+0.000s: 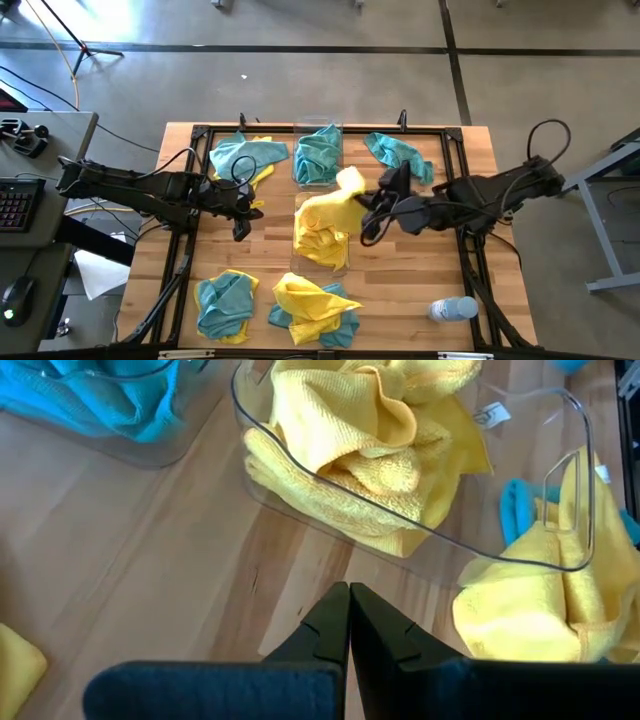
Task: Sort microfiber towel by color & place in baskets
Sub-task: Put the yellow towel into the bottom transparent bin
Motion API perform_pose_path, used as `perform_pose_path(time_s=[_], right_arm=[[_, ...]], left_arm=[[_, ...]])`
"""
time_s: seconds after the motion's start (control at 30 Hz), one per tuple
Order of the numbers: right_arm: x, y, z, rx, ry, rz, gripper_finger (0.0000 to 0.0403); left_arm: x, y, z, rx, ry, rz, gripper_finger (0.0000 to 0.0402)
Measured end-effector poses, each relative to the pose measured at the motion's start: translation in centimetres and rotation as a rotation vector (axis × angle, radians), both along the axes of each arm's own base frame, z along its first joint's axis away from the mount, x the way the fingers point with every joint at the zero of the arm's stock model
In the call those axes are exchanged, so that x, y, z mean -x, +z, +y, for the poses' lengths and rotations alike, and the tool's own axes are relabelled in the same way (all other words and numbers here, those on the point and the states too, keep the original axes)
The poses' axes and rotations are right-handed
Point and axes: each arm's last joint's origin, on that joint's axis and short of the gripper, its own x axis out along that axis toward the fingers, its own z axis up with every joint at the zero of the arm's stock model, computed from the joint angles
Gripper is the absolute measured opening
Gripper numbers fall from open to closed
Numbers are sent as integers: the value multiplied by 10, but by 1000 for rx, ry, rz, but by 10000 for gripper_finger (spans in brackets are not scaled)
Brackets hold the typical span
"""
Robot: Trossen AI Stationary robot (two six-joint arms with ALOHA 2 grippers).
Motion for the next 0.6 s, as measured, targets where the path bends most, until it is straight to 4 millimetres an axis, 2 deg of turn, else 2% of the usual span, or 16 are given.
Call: perform_pose_path(time_s=[0.13, 0.33, 0.47, 0.6], right_arm=[[-22, -6, 12, 34, 79, -5, 0], [-59, -46, 28, 32, 95, 77, 0], [-86, -70, 39, -3, 104, 54, 0], [-97, -82, 48, -51, 104, 26, 0]], left_arm=[[0, 0, 0, -24, -24, 1, 0], [0, 0, 0, -41, -32, 2, 0], [0, 0, 0, -74, -66, 4, 0], [0, 0, 0, -82, -75, 4, 0]])
